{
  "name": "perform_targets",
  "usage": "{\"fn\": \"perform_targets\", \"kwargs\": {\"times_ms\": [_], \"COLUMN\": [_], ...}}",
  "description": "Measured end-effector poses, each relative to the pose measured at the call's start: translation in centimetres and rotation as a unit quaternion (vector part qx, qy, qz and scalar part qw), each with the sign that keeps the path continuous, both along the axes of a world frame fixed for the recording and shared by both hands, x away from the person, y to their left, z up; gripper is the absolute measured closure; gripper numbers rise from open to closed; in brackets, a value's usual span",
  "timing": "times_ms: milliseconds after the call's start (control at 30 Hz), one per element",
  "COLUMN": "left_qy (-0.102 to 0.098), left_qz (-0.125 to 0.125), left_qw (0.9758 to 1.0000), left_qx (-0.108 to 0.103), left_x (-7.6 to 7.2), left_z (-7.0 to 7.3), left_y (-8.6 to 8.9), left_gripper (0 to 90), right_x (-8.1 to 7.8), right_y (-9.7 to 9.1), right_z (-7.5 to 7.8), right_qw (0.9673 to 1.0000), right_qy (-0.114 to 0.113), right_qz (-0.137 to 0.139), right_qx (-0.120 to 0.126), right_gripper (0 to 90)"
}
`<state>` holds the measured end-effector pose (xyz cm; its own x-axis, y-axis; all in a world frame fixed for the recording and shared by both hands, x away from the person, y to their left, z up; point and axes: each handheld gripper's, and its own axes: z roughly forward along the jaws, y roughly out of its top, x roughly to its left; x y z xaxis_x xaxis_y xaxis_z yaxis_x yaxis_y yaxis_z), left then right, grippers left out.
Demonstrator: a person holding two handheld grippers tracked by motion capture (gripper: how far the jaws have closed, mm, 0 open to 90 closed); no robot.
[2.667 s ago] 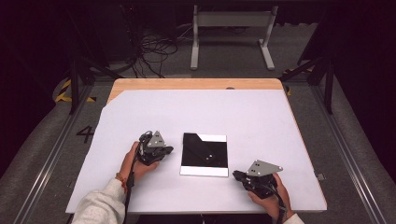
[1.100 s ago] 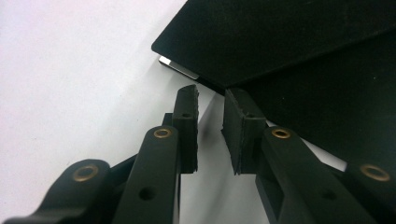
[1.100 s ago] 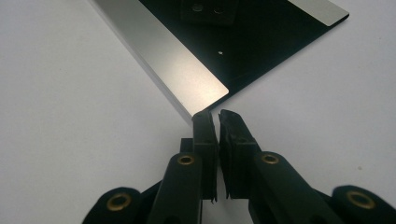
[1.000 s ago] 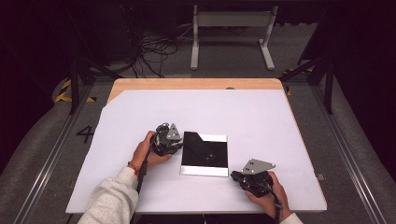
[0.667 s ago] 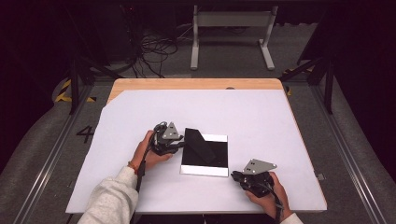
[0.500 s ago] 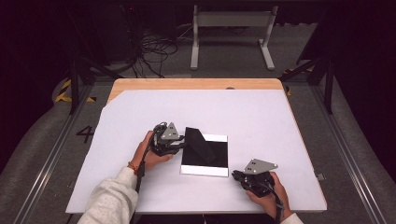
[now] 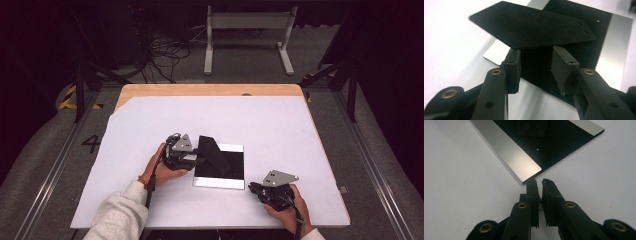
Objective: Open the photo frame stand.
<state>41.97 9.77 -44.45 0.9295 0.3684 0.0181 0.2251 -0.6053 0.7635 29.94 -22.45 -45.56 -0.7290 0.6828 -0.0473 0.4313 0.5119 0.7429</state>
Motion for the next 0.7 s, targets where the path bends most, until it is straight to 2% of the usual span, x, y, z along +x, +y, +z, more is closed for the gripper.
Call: {"fn": "perform_targets", "kwargs": {"times_ms": [133, 333, 500, 567, 700], "left_qy": [0.004, 0.007, 0.017, 0.014, 0.022], "left_qz": [-0.004, -0.016, -0.029, -0.034, -0.037], "left_qw": [1.0, 0.9998, 0.9994, 0.9992, 0.999], "left_qx": [-0.003, 0.007, 0.005, 0.013, 0.008], "left_x": [-0.3, -0.6, -1.0, -1.2, -1.4], "left_z": [0.0, -0.1, -0.5, -0.6, -0.7], "left_y": [-0.4, -0.7, -1.4, -1.7, -2.0], "left_gripper": [56.9, 55.3, 54.7, 53.4, 51.1], "right_x": [-0.1, 0.0, -0.1, -0.1, -0.1], "right_y": [0.0, 0.0, 0.0, 0.0, 0.0], "right_z": [0.0, 0.0, 0.0, 0.1, 0.1], "right_qw": [1.0, 1.0, 1.0, 1.0, 1.0], "right_qy": [-0.002, 0.0, -0.001, -0.002, -0.002], "right_qz": [0.001, 0.002, 0.002, 0.004, 0.005], "right_qx": [0.002, 0.002, 0.003, 0.004, 0.003], "right_gripper": [83.9, 83.5, 83.1, 82.9, 82.4]}}
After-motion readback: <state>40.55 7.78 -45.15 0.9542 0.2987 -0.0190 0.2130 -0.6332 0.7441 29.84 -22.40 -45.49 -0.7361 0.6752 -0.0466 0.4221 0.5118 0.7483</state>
